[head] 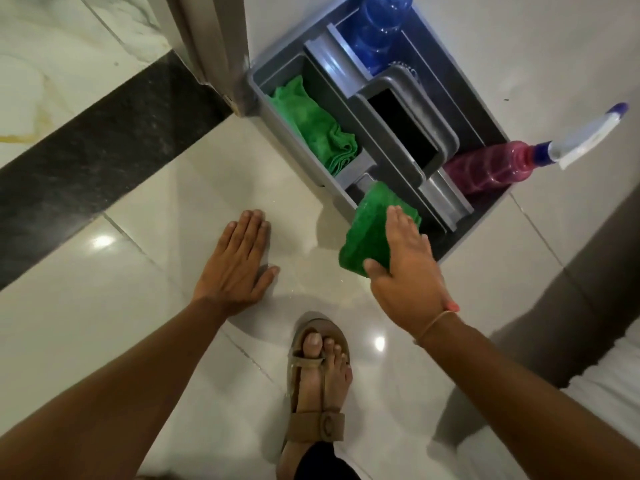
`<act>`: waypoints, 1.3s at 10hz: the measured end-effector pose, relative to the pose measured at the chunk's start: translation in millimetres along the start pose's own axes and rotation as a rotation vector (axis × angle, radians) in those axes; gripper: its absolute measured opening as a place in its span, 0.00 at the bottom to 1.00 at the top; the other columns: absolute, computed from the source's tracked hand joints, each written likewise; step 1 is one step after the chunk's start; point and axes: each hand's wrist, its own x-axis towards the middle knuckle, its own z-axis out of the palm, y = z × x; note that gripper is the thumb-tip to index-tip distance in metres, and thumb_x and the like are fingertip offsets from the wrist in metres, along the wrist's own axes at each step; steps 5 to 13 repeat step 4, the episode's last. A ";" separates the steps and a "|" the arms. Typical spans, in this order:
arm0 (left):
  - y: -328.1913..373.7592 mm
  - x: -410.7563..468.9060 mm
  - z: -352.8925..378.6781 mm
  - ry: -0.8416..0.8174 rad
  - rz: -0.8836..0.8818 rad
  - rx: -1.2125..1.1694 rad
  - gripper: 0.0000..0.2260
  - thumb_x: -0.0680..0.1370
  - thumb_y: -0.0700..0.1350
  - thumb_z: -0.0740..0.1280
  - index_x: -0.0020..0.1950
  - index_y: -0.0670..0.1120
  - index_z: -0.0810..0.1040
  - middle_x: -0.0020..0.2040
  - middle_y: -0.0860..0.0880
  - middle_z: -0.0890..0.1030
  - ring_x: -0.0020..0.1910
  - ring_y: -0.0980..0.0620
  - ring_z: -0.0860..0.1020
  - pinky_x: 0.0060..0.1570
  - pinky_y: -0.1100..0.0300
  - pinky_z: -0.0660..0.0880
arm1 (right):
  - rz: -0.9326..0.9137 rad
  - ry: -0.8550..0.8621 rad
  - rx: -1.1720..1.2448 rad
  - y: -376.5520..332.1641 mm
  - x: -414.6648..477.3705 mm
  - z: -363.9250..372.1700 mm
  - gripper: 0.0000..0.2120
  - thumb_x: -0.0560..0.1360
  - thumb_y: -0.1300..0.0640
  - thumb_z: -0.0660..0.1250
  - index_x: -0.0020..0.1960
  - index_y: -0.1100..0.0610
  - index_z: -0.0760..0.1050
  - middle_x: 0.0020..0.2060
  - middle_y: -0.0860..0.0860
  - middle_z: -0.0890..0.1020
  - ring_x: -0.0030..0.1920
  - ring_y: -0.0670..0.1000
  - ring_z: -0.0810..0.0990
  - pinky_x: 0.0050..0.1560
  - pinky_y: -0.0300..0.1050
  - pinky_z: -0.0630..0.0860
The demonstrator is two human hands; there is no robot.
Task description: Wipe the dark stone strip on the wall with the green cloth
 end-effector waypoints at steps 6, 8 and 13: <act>-5.6 -5.4 -19.8 -0.063 -0.035 -0.004 0.35 0.82 0.60 0.44 0.80 0.39 0.39 0.82 0.37 0.43 0.82 0.41 0.41 0.81 0.45 0.44 | 0.069 0.141 -0.135 14.6 16.6 6.5 0.31 0.74 0.53 0.70 0.74 0.51 0.64 0.68 0.54 0.75 0.65 0.58 0.76 0.64 0.54 0.72; -5.6 -5.4 -19.8 -0.063 -0.035 -0.004 0.35 0.82 0.60 0.44 0.80 0.39 0.39 0.82 0.37 0.43 0.82 0.41 0.41 0.81 0.45 0.44 | 0.069 0.141 -0.135 14.6 16.6 6.5 0.31 0.74 0.53 0.70 0.74 0.51 0.64 0.68 0.54 0.75 0.65 0.58 0.76 0.64 0.54 0.72; -5.6 -5.4 -19.8 -0.063 -0.035 -0.004 0.35 0.82 0.60 0.44 0.80 0.39 0.39 0.82 0.37 0.43 0.82 0.41 0.41 0.81 0.45 0.44 | 0.069 0.141 -0.135 14.6 16.6 6.5 0.31 0.74 0.53 0.70 0.74 0.51 0.64 0.68 0.54 0.75 0.65 0.58 0.76 0.64 0.54 0.72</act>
